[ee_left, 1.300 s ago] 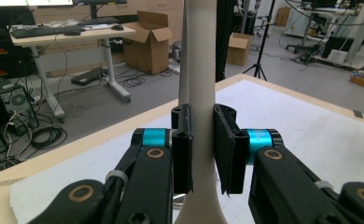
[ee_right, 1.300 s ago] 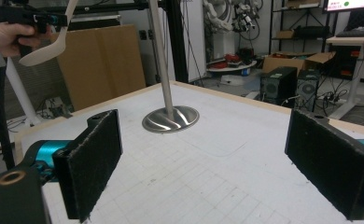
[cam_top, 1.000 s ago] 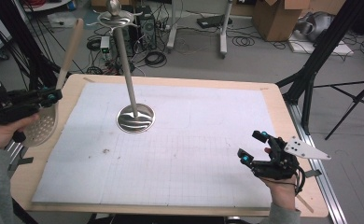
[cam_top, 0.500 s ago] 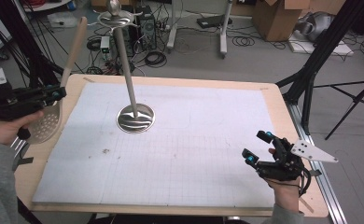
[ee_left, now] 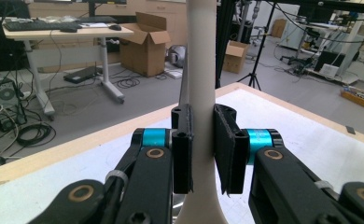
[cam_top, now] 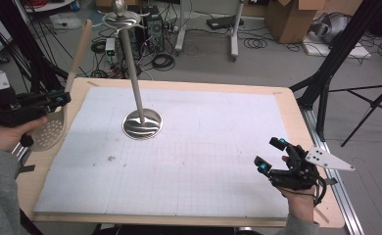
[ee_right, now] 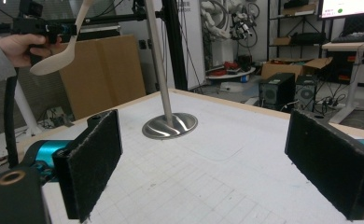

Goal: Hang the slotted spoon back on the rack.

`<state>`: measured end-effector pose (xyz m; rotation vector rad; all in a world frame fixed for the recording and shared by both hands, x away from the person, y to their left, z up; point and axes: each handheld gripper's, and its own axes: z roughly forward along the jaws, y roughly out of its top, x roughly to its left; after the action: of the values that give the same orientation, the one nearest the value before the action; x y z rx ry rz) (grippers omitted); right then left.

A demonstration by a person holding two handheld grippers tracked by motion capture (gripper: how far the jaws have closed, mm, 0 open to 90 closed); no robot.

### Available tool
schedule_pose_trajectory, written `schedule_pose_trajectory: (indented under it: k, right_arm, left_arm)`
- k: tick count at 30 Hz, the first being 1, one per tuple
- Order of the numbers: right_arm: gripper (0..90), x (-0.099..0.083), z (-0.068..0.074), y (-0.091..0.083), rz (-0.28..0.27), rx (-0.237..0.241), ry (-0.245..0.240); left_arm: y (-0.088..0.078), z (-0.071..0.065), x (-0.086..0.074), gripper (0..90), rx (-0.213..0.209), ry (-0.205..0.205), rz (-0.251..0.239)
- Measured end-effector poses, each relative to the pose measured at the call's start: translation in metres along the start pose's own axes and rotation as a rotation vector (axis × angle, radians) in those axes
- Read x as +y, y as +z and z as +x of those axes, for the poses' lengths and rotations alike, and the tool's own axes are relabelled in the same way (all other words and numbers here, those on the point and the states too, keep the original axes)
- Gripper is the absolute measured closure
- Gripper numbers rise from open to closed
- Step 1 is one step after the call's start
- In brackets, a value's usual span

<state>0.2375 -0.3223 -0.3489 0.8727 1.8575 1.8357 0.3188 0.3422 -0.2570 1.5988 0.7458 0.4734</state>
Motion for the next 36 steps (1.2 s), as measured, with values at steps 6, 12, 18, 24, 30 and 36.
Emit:
schedule_pose_trajectory:
  k: [6,12,18,24,30,36]
  right_arm:
    - [9.8,0.000,-0.001,-0.001,-0.006,-0.002,0.004]
    - [9.8,0.001,-0.001,-0.003,-0.008,-0.003,0.002]
    - [9.8,0.001,0.000,-0.002,-0.006,-0.005,0.002]
    - [9.8,0.002,0.001,-0.003,-0.013,-0.009,-0.006]
    - [9.8,0.002,0.001,-0.003,-0.009,-0.004,0.002]
    - [9.8,0.005,0.003,-0.005,-0.020,-0.004,-0.007]
  left_arm:
    - [0.008,-0.001,0.000,77.6,-0.011,-0.010,0.009]
    - [0.012,-0.003,-0.002,77.6,-0.018,-0.011,0.016]
    - [0.019,-0.004,-0.002,77.6,-0.022,-0.023,0.019]
    - [0.029,-0.007,-0.005,77.6,-0.015,-0.029,0.039]
    - [0.039,-0.009,-0.007,77.6,-0.023,-0.046,0.036]
    - [0.050,-0.013,-0.009,77.6,-0.018,-0.034,0.057]
